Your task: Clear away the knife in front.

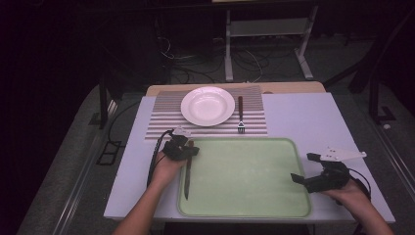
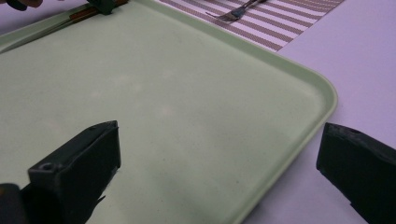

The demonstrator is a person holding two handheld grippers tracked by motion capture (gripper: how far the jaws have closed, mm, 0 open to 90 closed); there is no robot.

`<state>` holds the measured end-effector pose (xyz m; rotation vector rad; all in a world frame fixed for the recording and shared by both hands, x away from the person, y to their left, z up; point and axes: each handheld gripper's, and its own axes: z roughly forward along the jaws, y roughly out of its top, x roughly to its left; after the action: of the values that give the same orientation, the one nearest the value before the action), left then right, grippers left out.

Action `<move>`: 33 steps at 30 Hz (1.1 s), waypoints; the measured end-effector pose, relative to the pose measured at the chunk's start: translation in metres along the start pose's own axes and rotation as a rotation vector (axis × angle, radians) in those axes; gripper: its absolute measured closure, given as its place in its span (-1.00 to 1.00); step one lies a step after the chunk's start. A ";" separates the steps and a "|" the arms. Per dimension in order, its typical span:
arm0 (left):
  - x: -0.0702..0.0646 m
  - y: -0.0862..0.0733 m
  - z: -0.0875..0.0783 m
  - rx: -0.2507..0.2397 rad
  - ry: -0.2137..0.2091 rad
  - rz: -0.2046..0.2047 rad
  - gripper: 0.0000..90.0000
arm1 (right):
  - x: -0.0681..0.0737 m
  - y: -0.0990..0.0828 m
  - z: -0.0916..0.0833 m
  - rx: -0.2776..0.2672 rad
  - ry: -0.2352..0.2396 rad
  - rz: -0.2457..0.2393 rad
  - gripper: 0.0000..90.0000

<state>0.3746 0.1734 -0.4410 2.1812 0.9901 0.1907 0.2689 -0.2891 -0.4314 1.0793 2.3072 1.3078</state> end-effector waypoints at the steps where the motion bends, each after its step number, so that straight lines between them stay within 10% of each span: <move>1: 0.001 0.000 -0.001 -0.002 -0.003 -0.002 0.97 | 0.000 0.000 0.000 0.000 0.001 -0.001 -1.00; 33: -0.013 -0.035 -0.061 -0.187 -0.102 0.083 -0.85 | 0.001 0.000 0.000 0.001 0.004 -0.002 -1.00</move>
<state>0.3198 0.2141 -0.4179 2.0407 0.7933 0.2000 0.2681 -0.2884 -0.4314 1.0757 2.3118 1.3090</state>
